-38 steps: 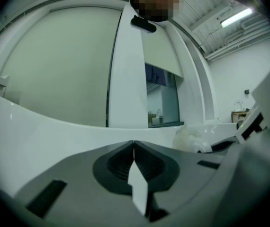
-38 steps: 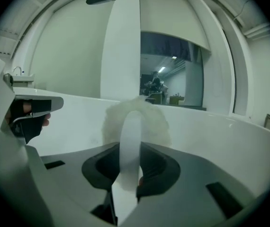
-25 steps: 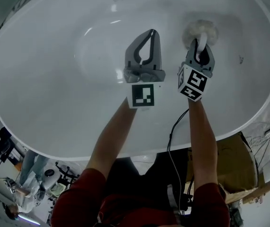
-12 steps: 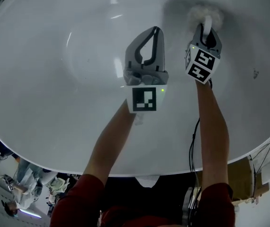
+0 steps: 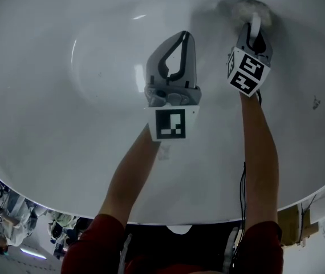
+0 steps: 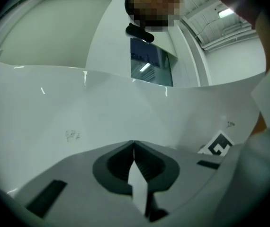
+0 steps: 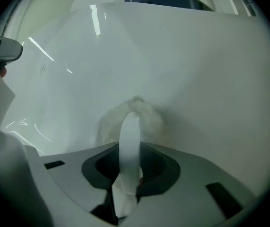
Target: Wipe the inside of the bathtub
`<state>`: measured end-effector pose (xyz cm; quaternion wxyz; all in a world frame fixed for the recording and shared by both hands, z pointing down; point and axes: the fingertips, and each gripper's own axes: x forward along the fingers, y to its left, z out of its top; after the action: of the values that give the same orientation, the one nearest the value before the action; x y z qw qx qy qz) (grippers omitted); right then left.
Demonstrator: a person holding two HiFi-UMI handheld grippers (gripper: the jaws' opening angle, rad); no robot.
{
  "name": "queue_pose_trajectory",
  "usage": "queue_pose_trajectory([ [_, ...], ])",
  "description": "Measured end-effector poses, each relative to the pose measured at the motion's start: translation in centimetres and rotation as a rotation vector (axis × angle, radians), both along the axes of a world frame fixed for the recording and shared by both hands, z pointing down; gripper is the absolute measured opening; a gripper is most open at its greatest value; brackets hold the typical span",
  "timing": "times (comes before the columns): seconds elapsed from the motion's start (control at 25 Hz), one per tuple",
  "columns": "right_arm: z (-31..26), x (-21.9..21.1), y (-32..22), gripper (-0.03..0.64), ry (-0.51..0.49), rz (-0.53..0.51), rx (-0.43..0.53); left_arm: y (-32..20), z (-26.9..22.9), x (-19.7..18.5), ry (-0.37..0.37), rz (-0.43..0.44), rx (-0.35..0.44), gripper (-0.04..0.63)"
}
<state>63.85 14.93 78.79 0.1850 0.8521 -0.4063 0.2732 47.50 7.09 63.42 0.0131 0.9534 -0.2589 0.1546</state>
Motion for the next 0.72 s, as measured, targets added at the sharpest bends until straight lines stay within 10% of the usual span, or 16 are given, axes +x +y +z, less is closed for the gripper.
queue_pose_trajectory([
  [0.12, -0.4, -2.5, -0.6, 0.091, 0.011, -0.003, -0.019, -1.1, -0.3, -3.3, 0.001, -0.028, -0.007, 0.015],
  [0.32, -2.7, -18.4, -7.6, 0.092, 0.022, -0.044, -0.049, -7.8, -3.5, -20.9, 0.020, -0.107, -0.009, 0.015],
  [0.72, -1.9, -24.3, -11.8, 0.092, 0.018, 0.027, -0.056, -12.9, -3.3, -32.3, 0.003, -0.210, 0.008, 0.015],
])
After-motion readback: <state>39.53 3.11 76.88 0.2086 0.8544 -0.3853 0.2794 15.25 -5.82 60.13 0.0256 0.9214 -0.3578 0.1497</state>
